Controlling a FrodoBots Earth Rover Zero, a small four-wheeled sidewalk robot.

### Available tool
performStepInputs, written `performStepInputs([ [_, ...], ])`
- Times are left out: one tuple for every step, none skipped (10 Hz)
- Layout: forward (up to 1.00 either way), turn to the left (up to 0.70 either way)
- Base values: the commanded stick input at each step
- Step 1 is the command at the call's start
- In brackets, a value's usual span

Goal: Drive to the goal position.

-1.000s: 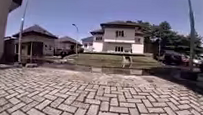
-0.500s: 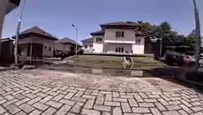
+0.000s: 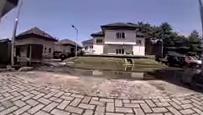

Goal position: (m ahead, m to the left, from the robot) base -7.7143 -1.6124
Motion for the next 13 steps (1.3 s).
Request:
performStepInputs([
  [0.25,0.00],
  [0.03,0.00],
  [0.01,0.00],
  [0.00,0.00],
  [0.00,0.00],
  [0.00,0.00],
  [0.00,0.00],
  [0.00,0.00],
  [0.00,0.00],
  [0.00,0.00],
  [0.00,0.00],
  [0.00,0.01],
  [0.00,0.35],
])
